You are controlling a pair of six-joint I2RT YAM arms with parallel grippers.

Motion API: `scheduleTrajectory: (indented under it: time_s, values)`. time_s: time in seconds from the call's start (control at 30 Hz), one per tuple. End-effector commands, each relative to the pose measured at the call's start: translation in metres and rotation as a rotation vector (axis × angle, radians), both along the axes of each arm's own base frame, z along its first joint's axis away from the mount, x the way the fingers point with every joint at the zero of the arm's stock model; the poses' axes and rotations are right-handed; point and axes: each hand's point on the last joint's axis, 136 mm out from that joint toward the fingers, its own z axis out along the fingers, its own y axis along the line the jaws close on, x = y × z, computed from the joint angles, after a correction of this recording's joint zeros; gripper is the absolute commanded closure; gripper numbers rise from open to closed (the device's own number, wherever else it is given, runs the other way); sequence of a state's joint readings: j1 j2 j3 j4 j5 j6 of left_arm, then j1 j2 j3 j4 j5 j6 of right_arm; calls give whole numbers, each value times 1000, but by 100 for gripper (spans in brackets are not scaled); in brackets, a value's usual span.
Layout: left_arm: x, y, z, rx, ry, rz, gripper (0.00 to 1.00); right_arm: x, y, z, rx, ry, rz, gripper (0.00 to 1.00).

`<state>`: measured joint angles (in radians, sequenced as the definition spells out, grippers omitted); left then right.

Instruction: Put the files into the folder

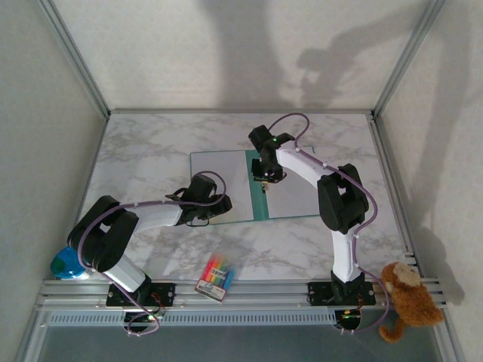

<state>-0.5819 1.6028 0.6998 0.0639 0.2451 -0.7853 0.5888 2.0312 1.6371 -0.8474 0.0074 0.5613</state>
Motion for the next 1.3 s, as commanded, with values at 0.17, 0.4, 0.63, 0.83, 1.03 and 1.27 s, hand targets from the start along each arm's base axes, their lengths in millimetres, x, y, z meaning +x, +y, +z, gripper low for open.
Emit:
scheduleTrajectory:
  time_s: [0.17,0.4,0.63,0.83,1.03,1.27]
  values:
    - [-17,12,-28,89,88,-9,41,7,-8,4,-28,-8,-7,79]
    - [-16,11,-28,90,89,-10,41,7,-8,2,-25,-1,-6,81]
    - [-17,11,-29,93,92,-13,41,6,-7,1,-19,5,-3,85]
    - [-16,11,-30,96,93,-17,41,2,-9,-2,-29,21,5,87]
    - [-17,11,-30,100,95,-20,41,-4,-13,-7,-42,37,19,91]
    - [-17,11,-32,105,100,-23,42,-8,-16,-14,-59,56,28,93]
